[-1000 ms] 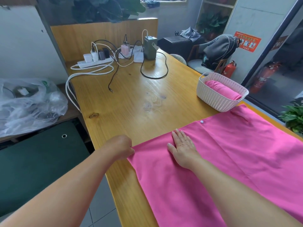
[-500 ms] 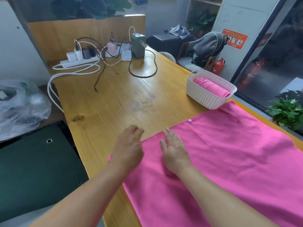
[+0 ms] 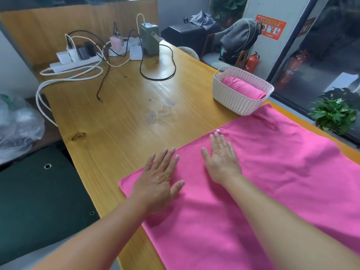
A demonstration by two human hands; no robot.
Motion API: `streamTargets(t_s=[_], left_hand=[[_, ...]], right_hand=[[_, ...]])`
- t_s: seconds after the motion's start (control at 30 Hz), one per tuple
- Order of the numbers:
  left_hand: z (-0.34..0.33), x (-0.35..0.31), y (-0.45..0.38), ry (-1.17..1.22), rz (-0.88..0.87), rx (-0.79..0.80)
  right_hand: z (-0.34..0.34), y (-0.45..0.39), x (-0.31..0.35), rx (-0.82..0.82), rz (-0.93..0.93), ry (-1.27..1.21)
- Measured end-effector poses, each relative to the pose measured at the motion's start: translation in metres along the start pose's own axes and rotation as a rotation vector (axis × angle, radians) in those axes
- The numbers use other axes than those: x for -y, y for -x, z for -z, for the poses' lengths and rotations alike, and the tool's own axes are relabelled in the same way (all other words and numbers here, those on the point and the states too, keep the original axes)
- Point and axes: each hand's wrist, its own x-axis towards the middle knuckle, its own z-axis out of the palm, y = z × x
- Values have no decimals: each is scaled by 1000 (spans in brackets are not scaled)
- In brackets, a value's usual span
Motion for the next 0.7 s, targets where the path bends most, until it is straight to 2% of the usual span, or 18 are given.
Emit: streamTargets(t_s=[0.1, 0.2, 0.3, 0.4, 0.53, 0.7], left_hand=[[-5, -5, 7, 67, -23, 16], [-10, 8, 14, 29, -34, 67], [-9, 18, 17, 92, -32, -2], [-10, 17, 23, 159, 39, -79], [-13, 3, 43, 125, 60, -4], [-6, 11, 51, 64, 84, 123]], right_hand=[[-16, 42, 25, 53, 119, -21], [-19, 56, 10, 85, 73, 82], [-7, 72, -6, 23, -7, 113], [-5, 113, 6, -74, 74, -13], [-30, 174, 40, -70, 260, -17], [-59, 222, 57, 25, 284, 55]])
